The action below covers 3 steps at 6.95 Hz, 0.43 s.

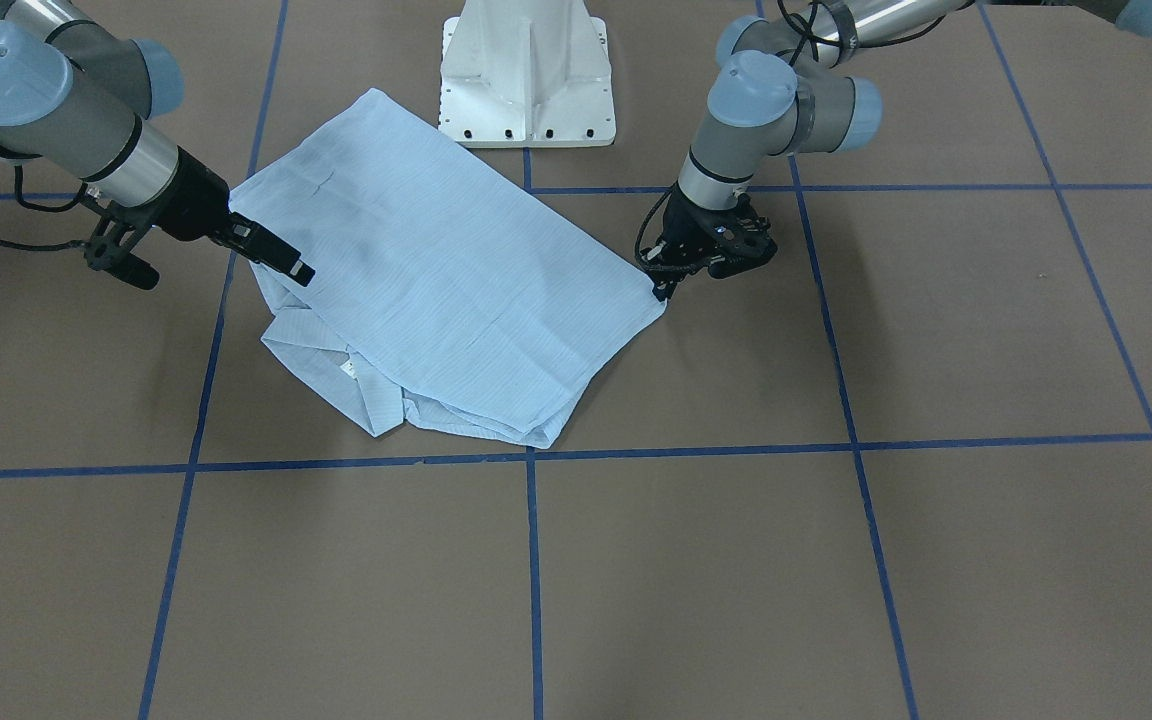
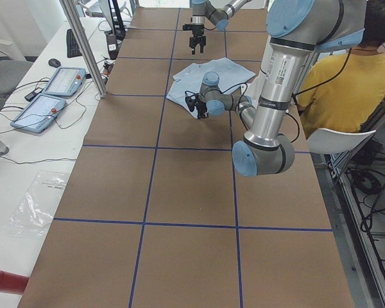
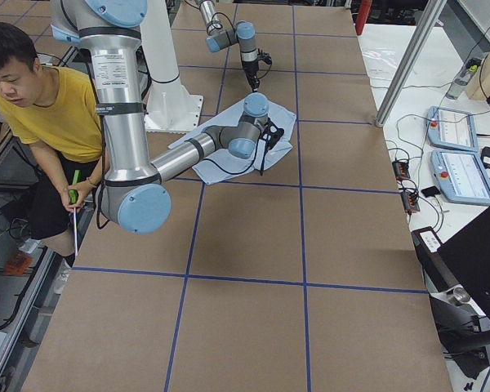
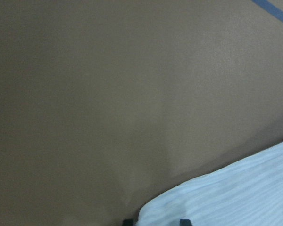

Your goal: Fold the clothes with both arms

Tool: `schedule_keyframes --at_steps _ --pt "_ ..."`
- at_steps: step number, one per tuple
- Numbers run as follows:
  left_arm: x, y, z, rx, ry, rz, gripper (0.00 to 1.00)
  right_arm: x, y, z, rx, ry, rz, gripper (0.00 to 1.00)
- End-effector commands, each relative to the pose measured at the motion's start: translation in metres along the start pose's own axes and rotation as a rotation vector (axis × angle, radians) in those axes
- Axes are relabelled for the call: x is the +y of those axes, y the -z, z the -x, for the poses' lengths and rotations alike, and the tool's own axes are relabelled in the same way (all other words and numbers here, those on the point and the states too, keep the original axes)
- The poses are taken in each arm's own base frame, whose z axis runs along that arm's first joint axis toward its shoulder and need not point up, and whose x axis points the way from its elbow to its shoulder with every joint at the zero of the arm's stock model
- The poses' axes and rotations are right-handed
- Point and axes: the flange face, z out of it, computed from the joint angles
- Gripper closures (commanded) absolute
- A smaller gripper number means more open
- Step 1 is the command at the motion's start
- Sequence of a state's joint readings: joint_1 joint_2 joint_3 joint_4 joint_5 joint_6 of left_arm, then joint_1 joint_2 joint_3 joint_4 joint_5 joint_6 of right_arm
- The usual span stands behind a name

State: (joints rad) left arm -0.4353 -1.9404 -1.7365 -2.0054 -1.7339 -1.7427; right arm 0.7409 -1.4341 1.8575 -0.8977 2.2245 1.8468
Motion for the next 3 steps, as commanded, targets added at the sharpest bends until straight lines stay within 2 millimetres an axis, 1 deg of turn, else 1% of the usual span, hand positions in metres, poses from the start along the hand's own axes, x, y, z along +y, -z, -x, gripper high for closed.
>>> schedule_keyframes --at_steps 1,2,3 --pt "-0.048 0.003 -0.001 -0.008 -0.079 -0.063 1.0 0.002 0.001 0.011 -0.014 0.01 0.001 0.0" --pt "-0.112 0.023 -0.01 0.011 -0.125 -0.147 1.0 0.002 0.001 0.011 -0.016 0.011 -0.002 0.0" --pt "-0.185 0.0 -0.04 -0.019 -0.151 -0.219 1.0 -0.001 -0.001 0.01 -0.017 0.008 -0.016 0.0"
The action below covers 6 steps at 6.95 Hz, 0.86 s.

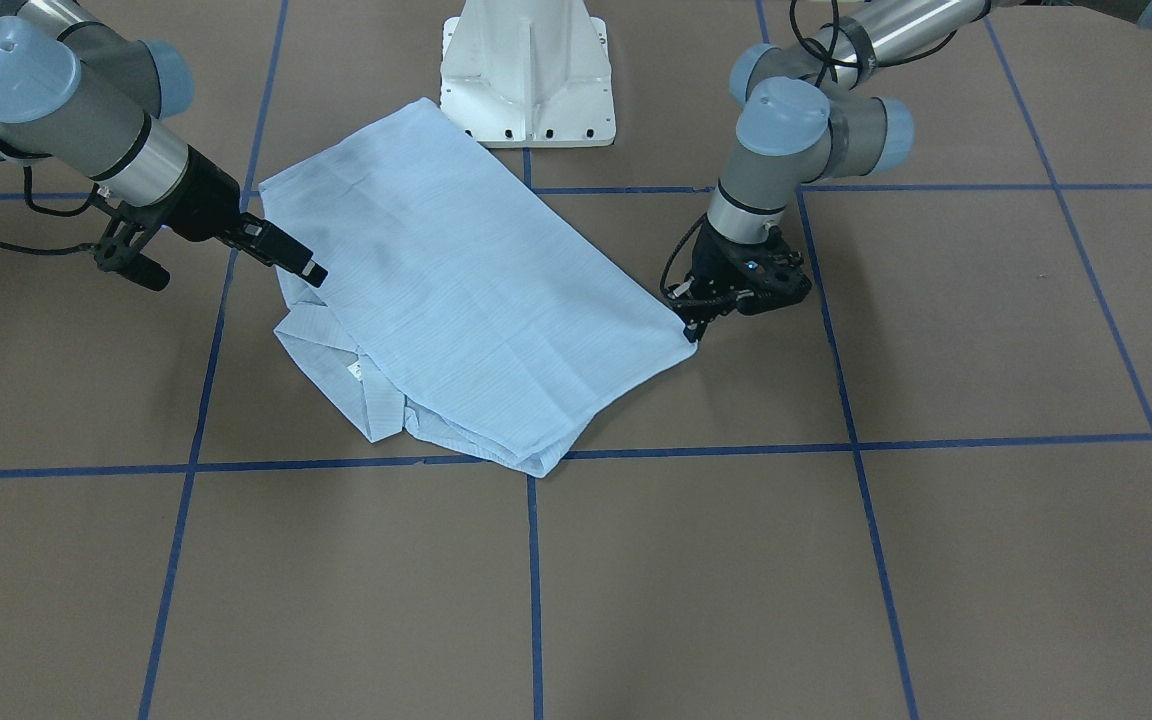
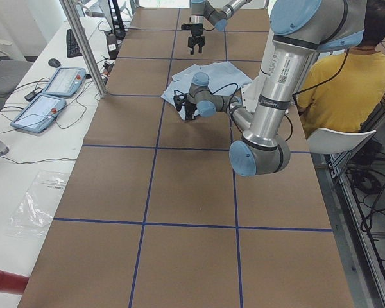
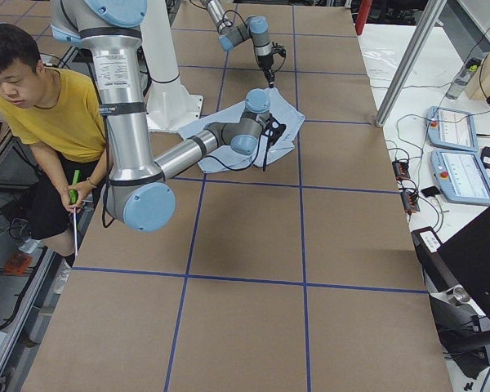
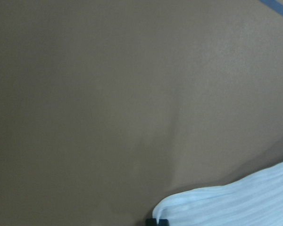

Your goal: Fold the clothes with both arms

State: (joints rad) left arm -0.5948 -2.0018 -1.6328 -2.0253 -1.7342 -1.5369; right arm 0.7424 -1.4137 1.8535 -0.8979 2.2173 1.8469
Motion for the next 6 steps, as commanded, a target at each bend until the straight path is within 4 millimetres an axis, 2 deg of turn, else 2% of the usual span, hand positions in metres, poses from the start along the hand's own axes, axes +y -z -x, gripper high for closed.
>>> schedule_keyframes --at_steps 1,2,3,4,5,6 --pt "-0.149 -0.059 -0.014 0.045 -0.025 -0.15 1.0 -0.002 -0.002 -0.001 0.002 -0.003 -0.011 0.0" --pt "-0.192 -0.08 -0.029 0.081 -0.017 -0.185 1.0 0.0 -0.005 0.0 0.003 0.001 -0.007 0.0" --pt "-0.216 -0.069 -0.058 0.094 -0.006 -0.209 1.0 0.002 -0.006 0.003 -0.001 0.005 -0.005 0.0" --pt "-0.218 -0.067 -0.059 0.095 -0.004 -0.212 1.0 0.008 -0.008 0.014 -0.013 0.018 0.003 0.0" --pt "-0.218 -0.066 -0.058 0.1 -0.004 -0.212 0.76 0.017 -0.014 0.022 -0.024 0.033 0.001 0.0" --pt "-0.218 -0.057 -0.059 0.121 -0.01 -0.217 0.55 0.035 -0.027 0.035 -0.049 0.054 -0.027 0.0"
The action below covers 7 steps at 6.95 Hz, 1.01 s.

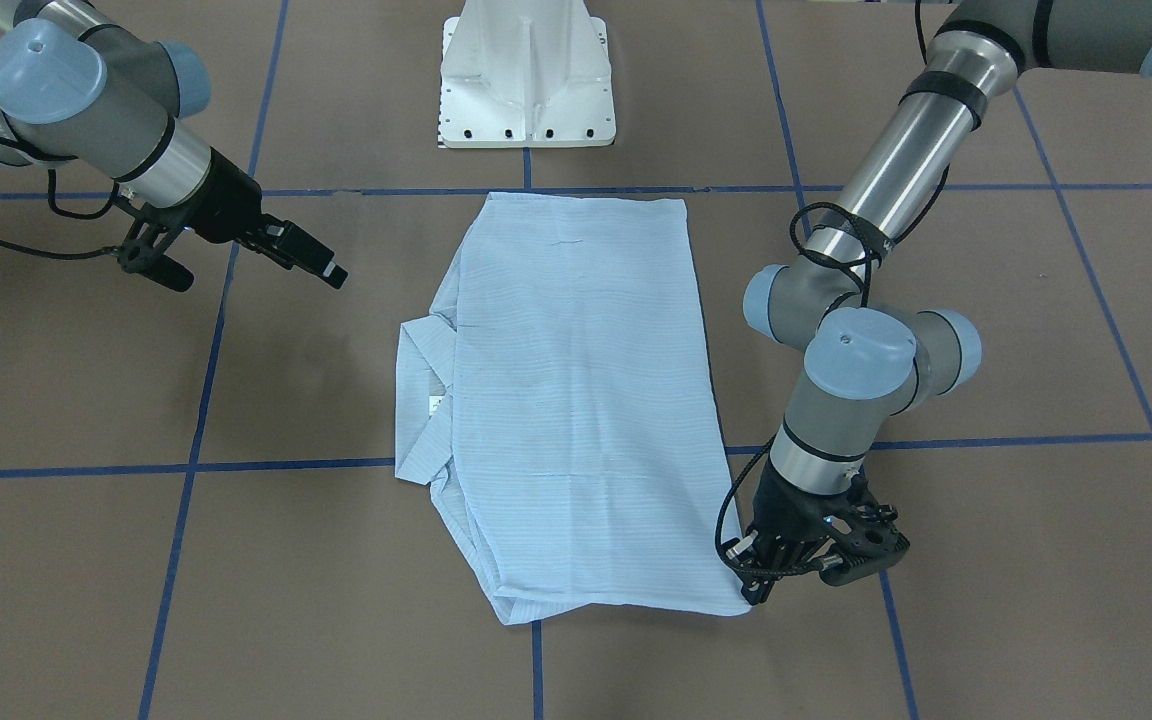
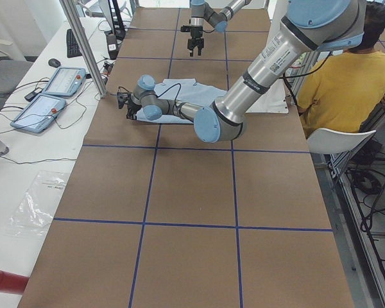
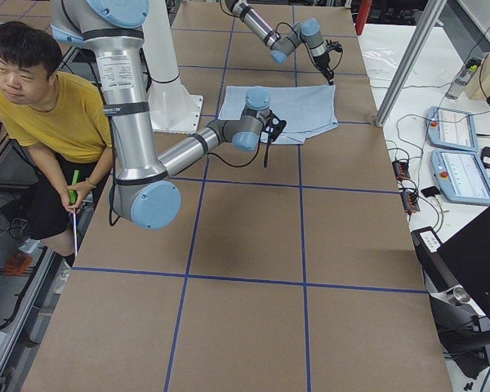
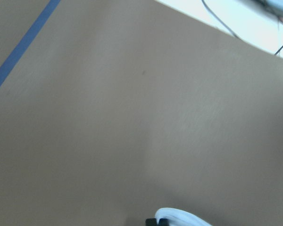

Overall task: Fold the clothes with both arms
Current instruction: 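Move the right gripper to the shirt's near corner while the left gripper waits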

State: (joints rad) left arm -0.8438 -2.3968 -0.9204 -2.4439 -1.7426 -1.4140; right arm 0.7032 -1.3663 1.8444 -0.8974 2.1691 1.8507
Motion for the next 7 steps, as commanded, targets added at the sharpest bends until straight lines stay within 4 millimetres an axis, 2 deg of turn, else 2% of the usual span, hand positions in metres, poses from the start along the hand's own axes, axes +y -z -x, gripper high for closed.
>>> schedule_keyframes --at_steps 1,2,3,4,5,6,7 --pt "0.002 0.027 -0.004 0.064 -0.009 0.026 0.53 0.037 -0.032 0.013 -0.036 0.043 -0.072 0.0" --pt "0.008 0.041 0.006 0.09 -0.013 0.074 0.53 0.064 -0.056 0.018 -0.047 0.055 -0.092 0.0" --pt "0.012 0.053 0.007 0.112 -0.015 0.086 0.52 0.098 -0.081 0.012 -0.057 -0.011 -0.127 0.0" --pt "0.012 0.053 0.009 0.113 -0.017 0.084 0.51 0.138 -0.106 0.02 -0.032 -0.023 -0.119 0.0" --pt "0.013 0.052 0.014 0.109 -0.017 0.085 0.51 0.164 -0.117 0.044 0.035 -0.099 -0.154 0.0" --pt "0.013 0.052 0.015 0.111 -0.018 0.085 0.51 0.211 -0.14 0.047 0.085 -0.12 -0.211 0.01" --pt "0.013 0.051 0.017 0.109 -0.017 0.085 0.5 0.23 -0.151 0.055 0.09 -0.111 -0.277 0.02"
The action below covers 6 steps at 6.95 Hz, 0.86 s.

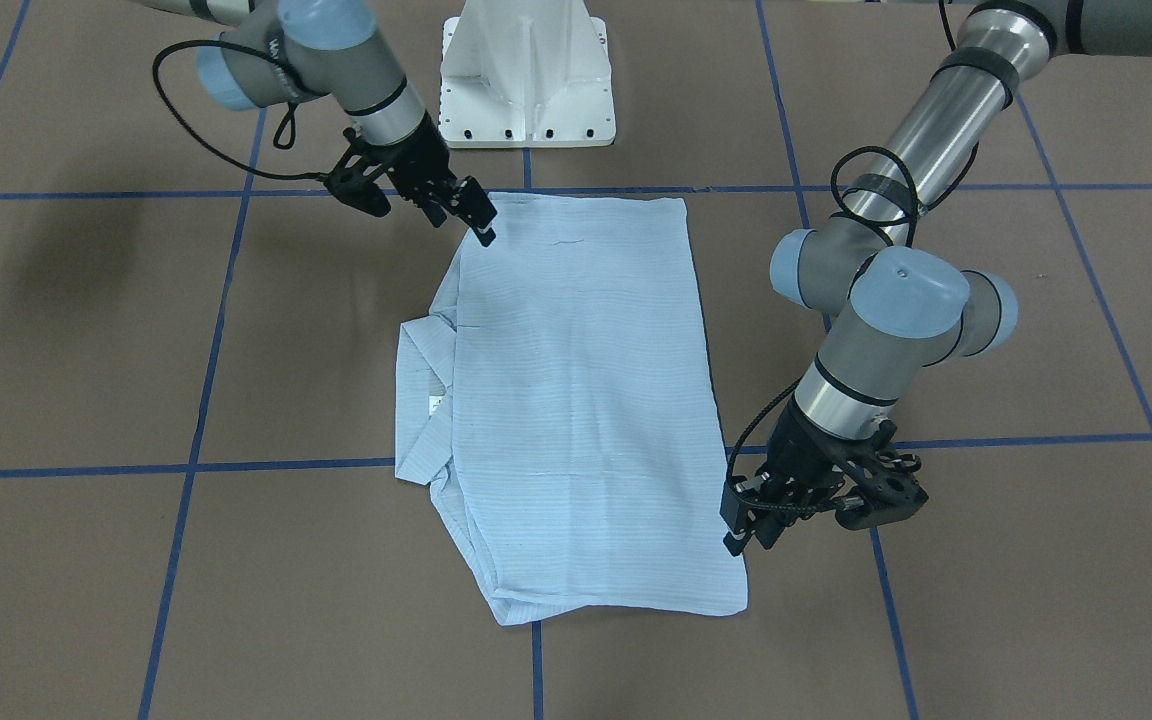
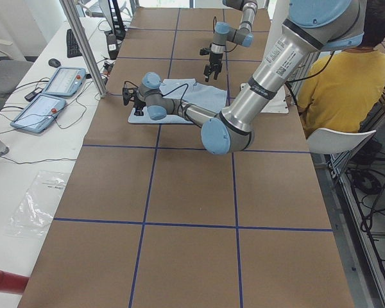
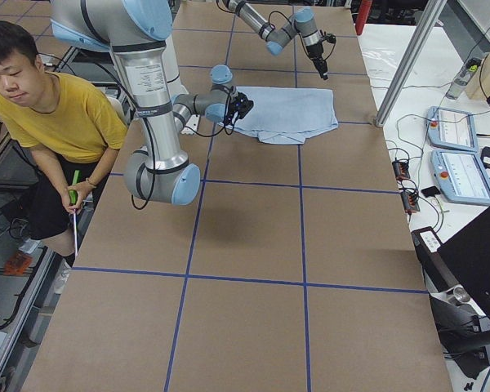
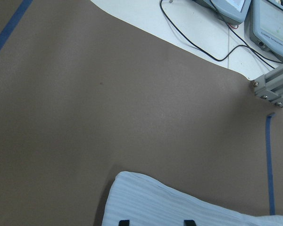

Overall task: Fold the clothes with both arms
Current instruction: 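Move the right gripper to the shirt's near corner while the left gripper waits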

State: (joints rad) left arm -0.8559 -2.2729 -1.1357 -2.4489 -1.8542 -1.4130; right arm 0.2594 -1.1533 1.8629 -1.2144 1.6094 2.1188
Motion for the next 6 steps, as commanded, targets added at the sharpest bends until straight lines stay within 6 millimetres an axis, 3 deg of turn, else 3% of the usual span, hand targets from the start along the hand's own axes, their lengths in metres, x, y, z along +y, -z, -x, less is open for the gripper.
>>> schedule_keyframes --at_steps 1,4,6 --pt "0.0 0.001 0.003 0.001 0.009 -0.001 0.5 0.047 -0.013 -0.002 0.038 -0.049 -0.076 0.04" --pt "0.002 0.003 0.005 0.002 0.007 -0.002 0.5 0.06 -0.03 -0.014 0.078 -0.05 -0.078 0.07" --pt "0.002 0.003 0.009 -0.003 0.01 -0.002 0.49 0.058 -0.034 -0.017 0.086 -0.047 -0.086 0.18"
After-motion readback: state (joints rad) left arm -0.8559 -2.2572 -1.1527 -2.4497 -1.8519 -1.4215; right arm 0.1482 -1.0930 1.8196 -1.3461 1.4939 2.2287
